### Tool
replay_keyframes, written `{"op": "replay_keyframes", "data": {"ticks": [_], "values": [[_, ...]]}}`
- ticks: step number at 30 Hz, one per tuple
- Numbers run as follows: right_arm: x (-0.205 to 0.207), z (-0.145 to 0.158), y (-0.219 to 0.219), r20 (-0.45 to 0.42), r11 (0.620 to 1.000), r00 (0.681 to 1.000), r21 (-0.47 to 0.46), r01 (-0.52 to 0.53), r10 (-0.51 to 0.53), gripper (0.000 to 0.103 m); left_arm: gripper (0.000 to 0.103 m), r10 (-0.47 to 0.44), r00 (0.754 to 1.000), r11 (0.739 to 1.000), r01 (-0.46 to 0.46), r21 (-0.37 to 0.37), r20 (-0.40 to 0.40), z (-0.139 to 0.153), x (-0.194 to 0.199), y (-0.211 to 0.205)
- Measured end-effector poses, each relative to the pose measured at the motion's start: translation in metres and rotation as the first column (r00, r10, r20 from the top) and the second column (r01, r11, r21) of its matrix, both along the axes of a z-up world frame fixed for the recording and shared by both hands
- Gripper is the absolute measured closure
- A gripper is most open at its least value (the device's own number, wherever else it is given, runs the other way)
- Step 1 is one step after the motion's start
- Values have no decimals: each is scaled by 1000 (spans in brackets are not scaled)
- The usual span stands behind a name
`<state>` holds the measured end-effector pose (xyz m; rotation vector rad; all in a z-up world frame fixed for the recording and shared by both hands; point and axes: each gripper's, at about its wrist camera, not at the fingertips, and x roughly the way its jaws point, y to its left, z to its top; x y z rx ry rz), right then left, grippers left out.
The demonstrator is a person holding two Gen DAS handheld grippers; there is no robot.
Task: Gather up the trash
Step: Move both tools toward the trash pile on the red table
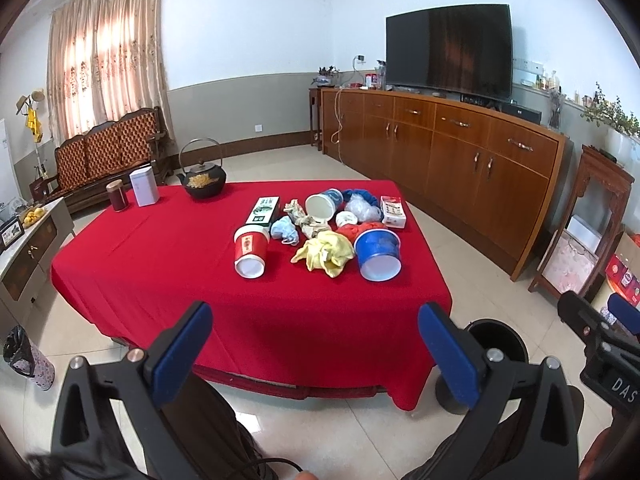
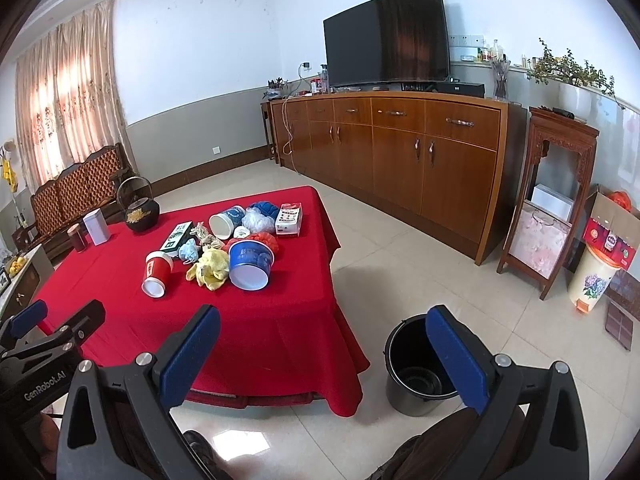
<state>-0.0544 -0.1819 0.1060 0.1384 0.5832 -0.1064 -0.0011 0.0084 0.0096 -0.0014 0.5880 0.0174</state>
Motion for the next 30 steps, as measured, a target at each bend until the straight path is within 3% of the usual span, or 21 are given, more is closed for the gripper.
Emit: {"op": "replay_keyframes", "data": {"ticks": [30], "values": [[1,-10,-3,-25,1000,1000,3,12,-12,0,0,-22,999,1000,22,8,-26,-7,0,-7]]}}
